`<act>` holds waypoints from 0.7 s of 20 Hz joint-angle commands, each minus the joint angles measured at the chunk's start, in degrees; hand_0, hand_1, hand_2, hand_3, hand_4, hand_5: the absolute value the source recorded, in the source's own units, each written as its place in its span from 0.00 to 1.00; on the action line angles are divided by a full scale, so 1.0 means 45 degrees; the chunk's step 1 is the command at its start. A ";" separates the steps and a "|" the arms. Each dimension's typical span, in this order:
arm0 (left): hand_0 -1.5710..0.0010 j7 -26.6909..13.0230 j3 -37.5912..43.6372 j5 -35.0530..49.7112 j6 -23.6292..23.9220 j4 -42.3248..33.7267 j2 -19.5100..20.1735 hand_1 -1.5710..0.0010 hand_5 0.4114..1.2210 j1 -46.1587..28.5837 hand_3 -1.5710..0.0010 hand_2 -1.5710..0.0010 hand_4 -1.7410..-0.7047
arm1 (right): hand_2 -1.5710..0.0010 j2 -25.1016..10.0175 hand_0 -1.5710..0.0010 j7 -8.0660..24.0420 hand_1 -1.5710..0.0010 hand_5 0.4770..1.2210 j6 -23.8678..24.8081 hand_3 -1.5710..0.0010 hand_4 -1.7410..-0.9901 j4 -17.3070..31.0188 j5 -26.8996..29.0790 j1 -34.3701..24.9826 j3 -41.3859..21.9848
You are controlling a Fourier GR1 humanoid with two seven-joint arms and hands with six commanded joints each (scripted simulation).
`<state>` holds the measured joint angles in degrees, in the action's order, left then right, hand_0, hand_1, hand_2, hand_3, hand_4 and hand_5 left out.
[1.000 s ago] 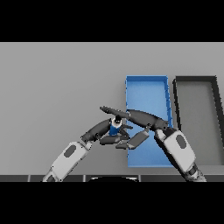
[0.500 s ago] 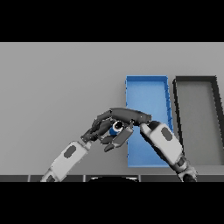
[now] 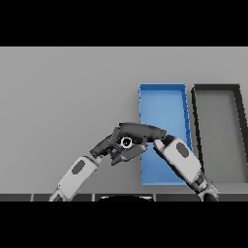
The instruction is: Pick up the blue pipe and place it into the blue bin.
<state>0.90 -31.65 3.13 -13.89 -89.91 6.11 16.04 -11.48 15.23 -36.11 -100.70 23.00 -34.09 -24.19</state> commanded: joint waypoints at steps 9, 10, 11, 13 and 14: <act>0.57 0.0068 0.0188 -0.0996 -0.0774 -0.0296 0.0235 0.60 1.00 0.0055 0.61 0.61 0.50 | 0.01 0.0045 0.01 0.0322 0.01 0.98 0.0850 0.01 0.34 -0.0360 0.0758 0.0015 -0.0111; 0.66 0.0198 0.0180 -0.1316 -0.0928 -0.0281 0.0163 0.68 1.00 0.0063 0.69 0.69 0.58 | 0.01 -0.0027 0.01 0.0424 0.01 0.98 0.0993 0.01 0.34 -0.0474 0.0804 0.0002 -0.0134; 0.73 0.0408 0.0174 -0.1791 -0.0991 -0.0139 0.0127 0.74 0.91 0.0090 0.75 0.75 0.65 | 0.01 -0.0052 0.01 0.0569 0.01 0.99 0.1023 0.01 0.34 -0.0441 0.0724 -0.0052 -0.0186; 0.83 0.0531 0.0374 -0.2231 -0.0935 0.0005 0.0158 0.83 0.69 0.0135 0.84 0.84 0.76 | 0.00 0.0096 0.00 0.0574 0.00 0.99 0.1174 0.00 0.34 -0.0297 0.0540 -0.0143 -0.0244; 0.86 0.0409 0.0434 -0.2206 -0.0900 0.0078 0.0118 0.87 0.60 0.0106 0.87 0.87 0.79 | 0.00 -0.0090 0.00 0.0259 0.00 0.99 0.1046 0.00 0.34 -0.0364 0.0671 0.0035 -0.0135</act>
<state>2.74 -29.70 -6.79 -17.94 -89.56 6.63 16.49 -11.93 16.22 -31.46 -102.34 26.15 -33.91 -24.78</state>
